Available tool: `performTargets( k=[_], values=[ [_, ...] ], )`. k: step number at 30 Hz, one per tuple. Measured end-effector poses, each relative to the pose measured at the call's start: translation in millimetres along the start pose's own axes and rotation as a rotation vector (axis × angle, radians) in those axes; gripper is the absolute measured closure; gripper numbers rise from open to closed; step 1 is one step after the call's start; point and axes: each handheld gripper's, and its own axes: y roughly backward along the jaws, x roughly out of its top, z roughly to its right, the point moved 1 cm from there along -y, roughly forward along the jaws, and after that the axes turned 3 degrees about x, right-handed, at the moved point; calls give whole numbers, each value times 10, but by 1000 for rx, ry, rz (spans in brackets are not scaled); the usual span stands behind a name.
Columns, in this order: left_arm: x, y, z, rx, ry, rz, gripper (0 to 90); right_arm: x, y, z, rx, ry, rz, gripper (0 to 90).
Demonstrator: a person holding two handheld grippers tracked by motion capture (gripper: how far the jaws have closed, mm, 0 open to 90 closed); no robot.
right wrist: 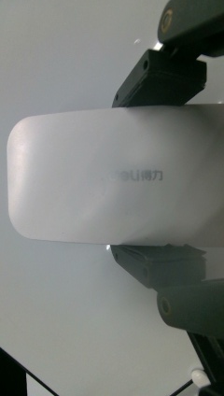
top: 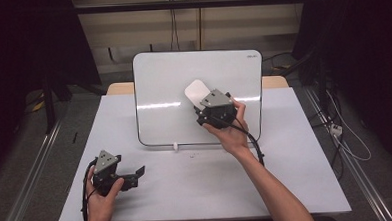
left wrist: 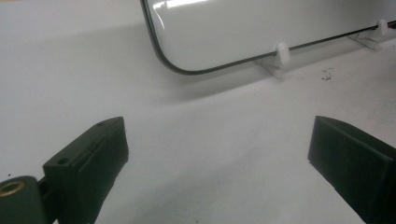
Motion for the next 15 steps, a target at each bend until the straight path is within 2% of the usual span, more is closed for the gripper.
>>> performTargets(
  k=[7, 12, 15],
  values=[
    [0, 3, 24, -1, -12, -3, 49, -131, 142, 165, -31, -27, -4, 315],
    [-3, 9, 17, -2, -5, 2, 48, -219, 200, 232, -38, -50, -18, 315],
    [3, 12, 24, -1, -10, 1, 48, -260, 246, 255, -43, -48, -24, 315]
  ],
)
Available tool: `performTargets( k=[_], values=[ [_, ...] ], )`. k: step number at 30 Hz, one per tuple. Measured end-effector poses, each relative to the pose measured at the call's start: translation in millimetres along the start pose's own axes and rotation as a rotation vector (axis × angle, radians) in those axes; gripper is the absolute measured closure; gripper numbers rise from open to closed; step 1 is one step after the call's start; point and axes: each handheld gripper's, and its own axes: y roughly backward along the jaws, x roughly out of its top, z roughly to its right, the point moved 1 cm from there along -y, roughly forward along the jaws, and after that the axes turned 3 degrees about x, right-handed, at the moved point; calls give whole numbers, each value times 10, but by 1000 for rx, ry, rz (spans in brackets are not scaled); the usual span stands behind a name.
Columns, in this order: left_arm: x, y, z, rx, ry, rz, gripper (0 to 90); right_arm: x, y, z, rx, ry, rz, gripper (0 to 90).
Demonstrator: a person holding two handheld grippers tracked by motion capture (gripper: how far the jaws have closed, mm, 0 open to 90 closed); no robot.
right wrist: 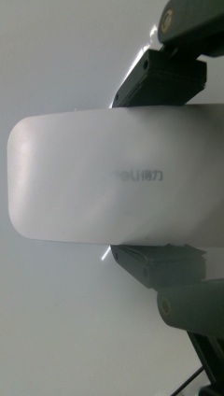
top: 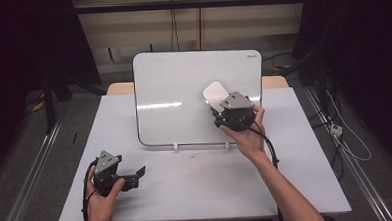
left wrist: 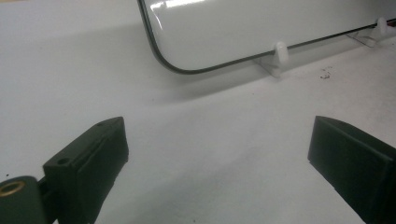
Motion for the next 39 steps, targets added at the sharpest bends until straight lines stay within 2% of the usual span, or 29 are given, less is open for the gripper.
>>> performTargets(
  k=[7, 15, 19, 23, 27, 33, 39],
  values=[
    [-2, 5, -5, -1, -1, 0, 49, -121, 95, 65, -15, 9, -21, 315],
    [6, -19, -2, -6, 2, -2, 49, -273, 204, 172, -36, -25, -36, 315],
    [-3, -1, -10, -3, 2, 2, 49, -317, 239, 205, -47, -23, -41, 315],
    [-16, 29, -27, 9, 15, 6, 49, -354, 273, 207, -46, -25, -47, 315],
    [-6, 47, -24, 11, 8, 13, 49, -412, 312, 226, -44, -37, -55, 315],
    [3, 51, -5, 4, 0, 16, 49, -527, 377, 273, -77, -46, -77, 315],
    [14, 34, 0, 0, 0, 13, 49, -698, 341, 212, -79, -44, -108, 314]
  ],
)
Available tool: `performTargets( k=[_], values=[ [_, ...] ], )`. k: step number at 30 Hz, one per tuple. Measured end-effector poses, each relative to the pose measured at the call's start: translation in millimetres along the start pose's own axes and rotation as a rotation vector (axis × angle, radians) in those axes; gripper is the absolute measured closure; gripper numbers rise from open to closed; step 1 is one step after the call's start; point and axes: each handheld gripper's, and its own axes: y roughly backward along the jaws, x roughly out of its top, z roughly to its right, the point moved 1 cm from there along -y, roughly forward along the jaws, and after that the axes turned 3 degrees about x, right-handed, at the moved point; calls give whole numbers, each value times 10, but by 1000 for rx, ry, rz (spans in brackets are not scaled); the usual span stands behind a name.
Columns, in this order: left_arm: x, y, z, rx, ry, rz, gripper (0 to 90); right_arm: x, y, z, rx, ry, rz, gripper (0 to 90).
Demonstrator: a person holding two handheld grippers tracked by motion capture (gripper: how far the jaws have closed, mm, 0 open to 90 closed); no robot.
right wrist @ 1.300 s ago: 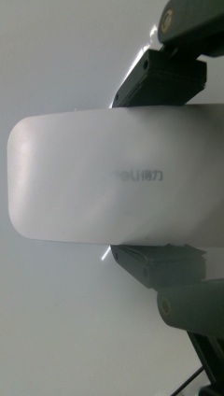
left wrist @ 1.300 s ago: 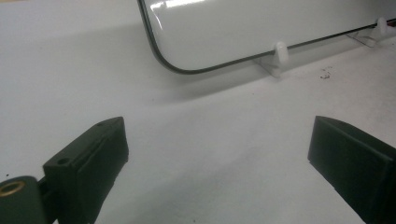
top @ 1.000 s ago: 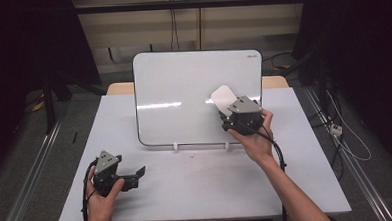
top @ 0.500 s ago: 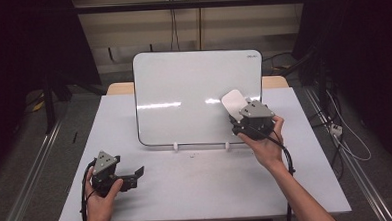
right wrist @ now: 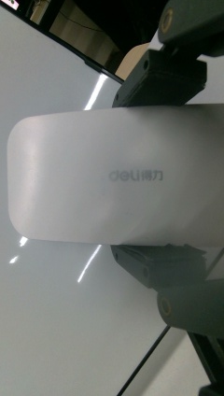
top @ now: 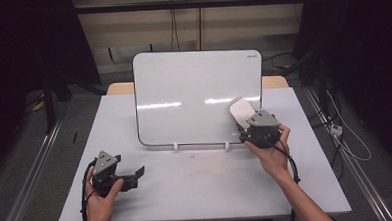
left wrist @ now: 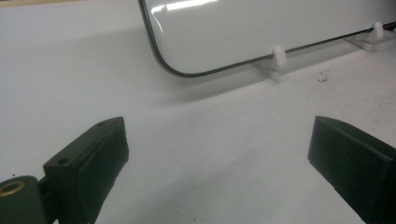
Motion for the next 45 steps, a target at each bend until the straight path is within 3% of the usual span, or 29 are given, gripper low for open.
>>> performTargets(
  k=[10, 29, 34, 38, 42, 45],
  values=[
    [6, -5, 12, -1, -3, 1, 49, -73, -123, -103, -21, 52, -27, 314],
    [-3, -19, 9, 0, 0, -9, 49, -140, -200, -73, -18, 76, -42, 311],
    [-5, 0, -2, -4, 2, 1, 49, -144, -200, -63, -8, 62, -41, 306],
    [2, 2, 3, -4, -1, -1, 49, -156, -198, -17, 32, 13, -48, 285],
    [11, 2, 5, -4, -2, 4, 49, -176, -173, 28, 85, -53, -54, 187],
    [13, 3, -2, -2, -2, 5, 49, -191, -130, 50, 103, -76, -53, 129]
  ],
)
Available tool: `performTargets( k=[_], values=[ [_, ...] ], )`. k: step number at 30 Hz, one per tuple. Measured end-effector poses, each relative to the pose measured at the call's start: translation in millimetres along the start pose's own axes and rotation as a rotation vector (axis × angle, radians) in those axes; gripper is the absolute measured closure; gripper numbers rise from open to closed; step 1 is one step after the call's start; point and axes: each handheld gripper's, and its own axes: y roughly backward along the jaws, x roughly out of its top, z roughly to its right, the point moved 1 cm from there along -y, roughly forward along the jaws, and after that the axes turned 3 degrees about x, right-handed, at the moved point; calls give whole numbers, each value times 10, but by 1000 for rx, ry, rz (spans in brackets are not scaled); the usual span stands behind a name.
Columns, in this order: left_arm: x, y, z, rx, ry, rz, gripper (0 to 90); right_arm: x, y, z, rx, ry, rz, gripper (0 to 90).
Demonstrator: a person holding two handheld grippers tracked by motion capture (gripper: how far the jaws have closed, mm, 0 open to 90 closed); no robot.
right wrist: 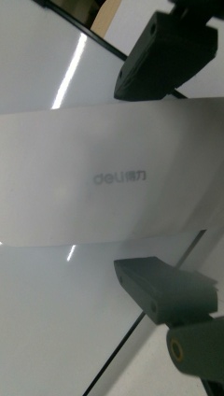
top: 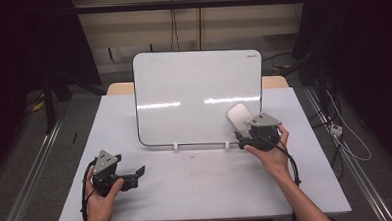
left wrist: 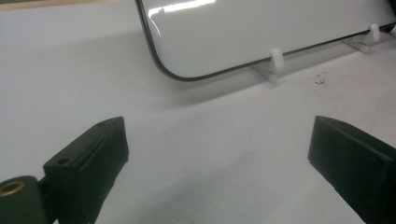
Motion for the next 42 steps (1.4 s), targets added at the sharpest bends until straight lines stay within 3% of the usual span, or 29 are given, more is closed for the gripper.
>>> performTargets(
  k=[9, 15, 20, 25, 29, 42],
  values=[
    [11, 0, -19, 6, 6, 3, 49, -138, 188, 114, 74, -106, 6, 69],
    [13, -13, -16, 5, 9, 5, 49, -253, 284, 179, 52, -140, -11, 63],
    [10, -7, -23, 9, 10, 5, 49, -337, 407, 224, 90, -185, 4, 50],
    [10, 2, -36, 32, 17, 10, 48, -443, 515, 261, 68, -213, 6, 53],
    [13, 9, -45, 41, 14, 13, 48, -519, 599, 237, 35, -210, 5, 58],
    [7, 41, -14, 39, 17, 20, 48, -857, 713, 281, -7, -262, 29, 63]
  ],
)
